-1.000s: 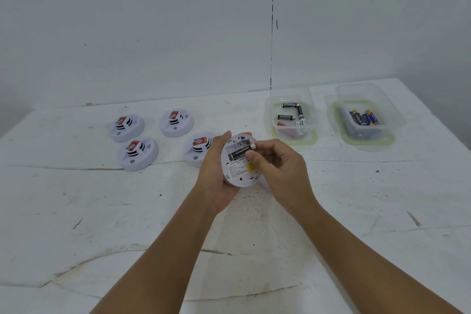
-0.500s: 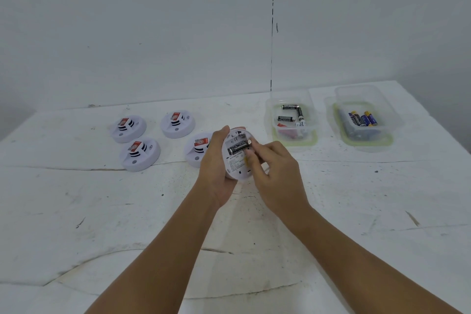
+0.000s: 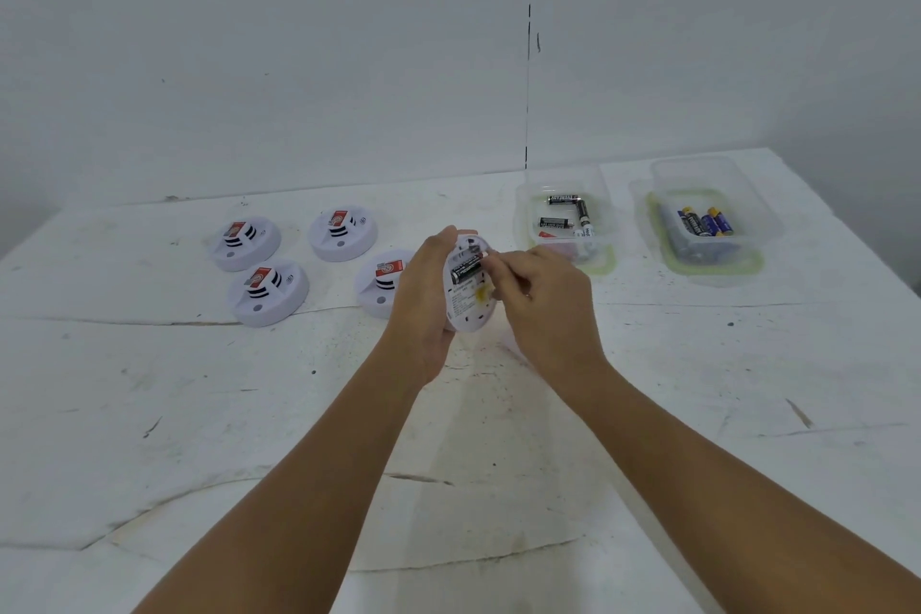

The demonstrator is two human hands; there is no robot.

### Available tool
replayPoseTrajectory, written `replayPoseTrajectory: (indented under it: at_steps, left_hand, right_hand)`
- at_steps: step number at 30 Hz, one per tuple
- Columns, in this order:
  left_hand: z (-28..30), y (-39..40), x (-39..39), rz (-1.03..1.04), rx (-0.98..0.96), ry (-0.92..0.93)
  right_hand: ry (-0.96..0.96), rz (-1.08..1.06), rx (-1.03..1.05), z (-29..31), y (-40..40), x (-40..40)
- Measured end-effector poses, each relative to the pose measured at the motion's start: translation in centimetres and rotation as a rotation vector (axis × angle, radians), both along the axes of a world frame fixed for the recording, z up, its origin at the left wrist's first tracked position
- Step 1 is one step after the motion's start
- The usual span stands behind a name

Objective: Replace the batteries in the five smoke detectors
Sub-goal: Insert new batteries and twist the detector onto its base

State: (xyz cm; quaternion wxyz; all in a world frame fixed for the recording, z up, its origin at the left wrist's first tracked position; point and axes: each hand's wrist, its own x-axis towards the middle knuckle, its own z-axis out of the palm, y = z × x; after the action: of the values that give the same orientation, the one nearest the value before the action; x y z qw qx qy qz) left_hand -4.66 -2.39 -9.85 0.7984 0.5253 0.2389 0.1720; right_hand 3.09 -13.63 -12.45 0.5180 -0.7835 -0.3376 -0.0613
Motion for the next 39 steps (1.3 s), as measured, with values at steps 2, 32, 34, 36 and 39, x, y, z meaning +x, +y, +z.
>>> replayPoseTrajectory:
  at_steps: [2,32,34,36,39]
  left_hand:
    - [-0.1,0.0,0.2,0.011,-0.016,-0.01]
    - [0.6,1.1,2.5,0.062,0.081,0.117]
    - [1.0,1.2,3.1,0.084,0.101,0.138]
    - [1.4,1.3,3.7,0.106,0.098,0.16]
    - [1.6,1.5,4.5,0.11,0.078,0.17]
  right_hand:
    - [0.151,0.023,0.088,0.3,0.1,-0.1]
    - [-0.28,0.076,-0.367,2.5,-0.4,1.9]
    - [-0.251,0.046,-0.363,3.6,-0.4,4.1]
    - [-0.211,0.0,-0.381,4.6,0.0,6.9]
    - [-0.17,-0.032,-0.488,5.2,0.8,10.9]
